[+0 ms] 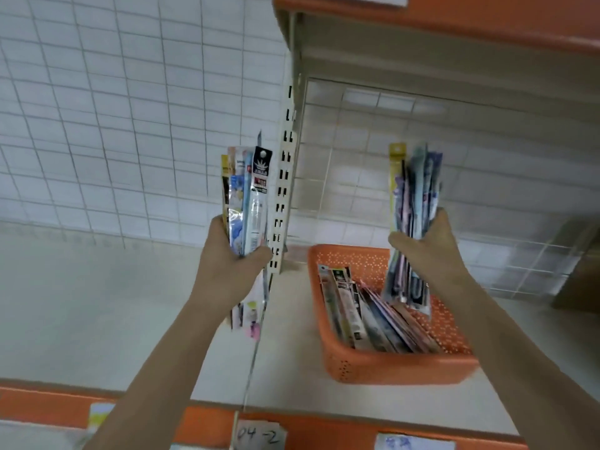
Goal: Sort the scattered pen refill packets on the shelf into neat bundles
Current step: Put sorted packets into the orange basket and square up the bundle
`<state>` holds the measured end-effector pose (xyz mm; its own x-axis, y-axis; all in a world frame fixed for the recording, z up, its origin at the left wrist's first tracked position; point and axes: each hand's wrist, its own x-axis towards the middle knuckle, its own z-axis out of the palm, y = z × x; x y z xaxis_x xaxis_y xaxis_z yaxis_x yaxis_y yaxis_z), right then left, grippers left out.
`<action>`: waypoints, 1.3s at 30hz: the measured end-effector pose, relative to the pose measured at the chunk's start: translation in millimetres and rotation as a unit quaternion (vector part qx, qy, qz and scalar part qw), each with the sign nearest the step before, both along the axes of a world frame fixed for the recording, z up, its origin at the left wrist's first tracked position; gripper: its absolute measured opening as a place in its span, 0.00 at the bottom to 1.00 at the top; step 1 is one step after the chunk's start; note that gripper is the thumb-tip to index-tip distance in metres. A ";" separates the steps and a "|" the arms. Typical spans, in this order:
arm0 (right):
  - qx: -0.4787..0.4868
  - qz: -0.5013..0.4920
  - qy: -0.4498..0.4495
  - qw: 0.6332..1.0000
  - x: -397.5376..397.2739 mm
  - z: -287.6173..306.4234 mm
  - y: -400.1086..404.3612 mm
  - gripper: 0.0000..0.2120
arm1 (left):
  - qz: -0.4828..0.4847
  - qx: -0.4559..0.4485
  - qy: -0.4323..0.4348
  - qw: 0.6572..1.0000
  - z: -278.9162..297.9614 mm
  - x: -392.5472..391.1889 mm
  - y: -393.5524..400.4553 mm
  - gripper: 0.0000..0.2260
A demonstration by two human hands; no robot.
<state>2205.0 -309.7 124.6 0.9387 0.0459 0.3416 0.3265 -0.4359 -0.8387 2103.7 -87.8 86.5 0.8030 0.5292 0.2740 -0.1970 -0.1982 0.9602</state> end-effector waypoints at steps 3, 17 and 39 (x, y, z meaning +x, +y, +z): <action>-0.052 -0.038 0.049 0.997 4.1 -18.3 -31.7 0.29 | -0.006 0.003 -0.027 1.000 13.4 6.8 -24.4 0.16; -0.319 0.106 0.252 0.908 43.3 -70.1 -64.3 0.54 | 0.004 0.022 -0.013 1.000 25.4 36.9 -97.0 0.15; -0.313 0.027 -0.062 0.947 43.2 -75.9 -126.9 0.12 | -0.013 0.374 0.415 0.829 -32.5 101.5 -182.2 0.39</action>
<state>2248.3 -436.6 48.7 0.8836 0.3228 0.3393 0.4418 -0.8149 -0.3751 2205.2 -270.0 54.0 0.8877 0.4398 -0.1360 0.4569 -0.8058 0.3768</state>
